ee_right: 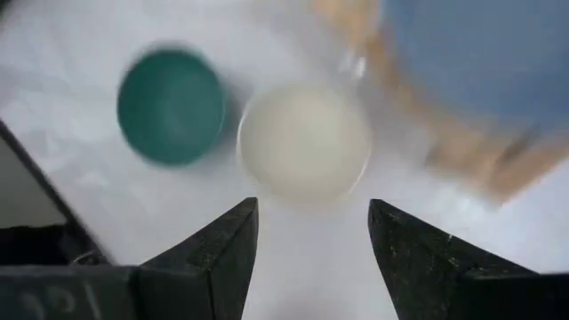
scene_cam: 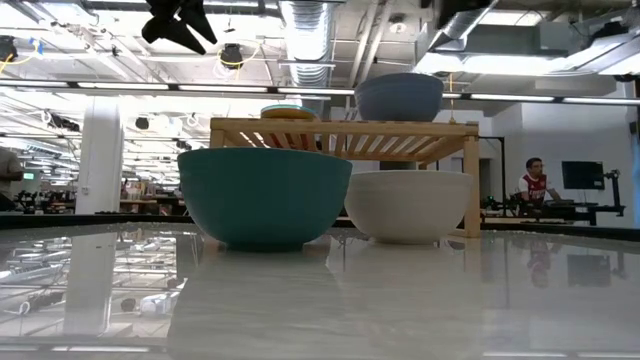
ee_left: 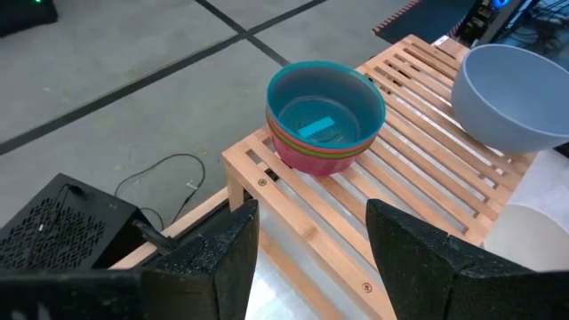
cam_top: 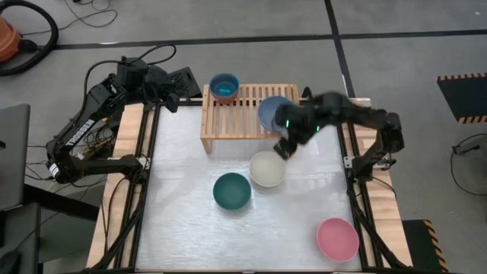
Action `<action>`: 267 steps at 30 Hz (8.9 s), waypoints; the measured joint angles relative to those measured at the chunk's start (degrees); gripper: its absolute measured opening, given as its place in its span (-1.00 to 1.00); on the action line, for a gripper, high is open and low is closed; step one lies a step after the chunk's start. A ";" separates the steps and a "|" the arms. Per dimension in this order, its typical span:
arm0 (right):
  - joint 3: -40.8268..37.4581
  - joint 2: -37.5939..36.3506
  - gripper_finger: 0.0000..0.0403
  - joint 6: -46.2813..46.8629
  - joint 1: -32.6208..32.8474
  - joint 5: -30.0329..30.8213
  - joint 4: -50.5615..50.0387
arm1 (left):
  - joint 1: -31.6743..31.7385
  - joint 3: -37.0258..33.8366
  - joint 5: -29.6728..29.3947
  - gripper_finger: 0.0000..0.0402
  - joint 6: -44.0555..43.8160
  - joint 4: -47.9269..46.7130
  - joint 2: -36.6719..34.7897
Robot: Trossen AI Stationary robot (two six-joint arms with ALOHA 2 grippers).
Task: Place and stack bowls onto a shelf
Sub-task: Stack the pink bowl on top of the blue bowl on the shelf
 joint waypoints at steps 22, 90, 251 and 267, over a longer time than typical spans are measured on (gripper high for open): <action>-27.30 -1.56 0.18 70.07 35.84 -17.21 11.07 | 0.02 0.00 -1.18 -0.04 0.94 0.92 0.00; -14.91 -21.15 -0.86 -4.95 -2.11 -5.69 24.17 | 0.00 0.00 -3.23 -0.04 2.82 2.78 0.00; 9.15 14.61 -0.86 -45.84 -3.52 40.21 16.42 | 0.00 0.00 -7.26 -0.04 -0.76 3.41 0.00; 8.18 13.63 -0.84 -49.42 -2.79 41.81 21.32 | 0.02 0.00 -7.26 -0.04 -0.76 3.41 0.00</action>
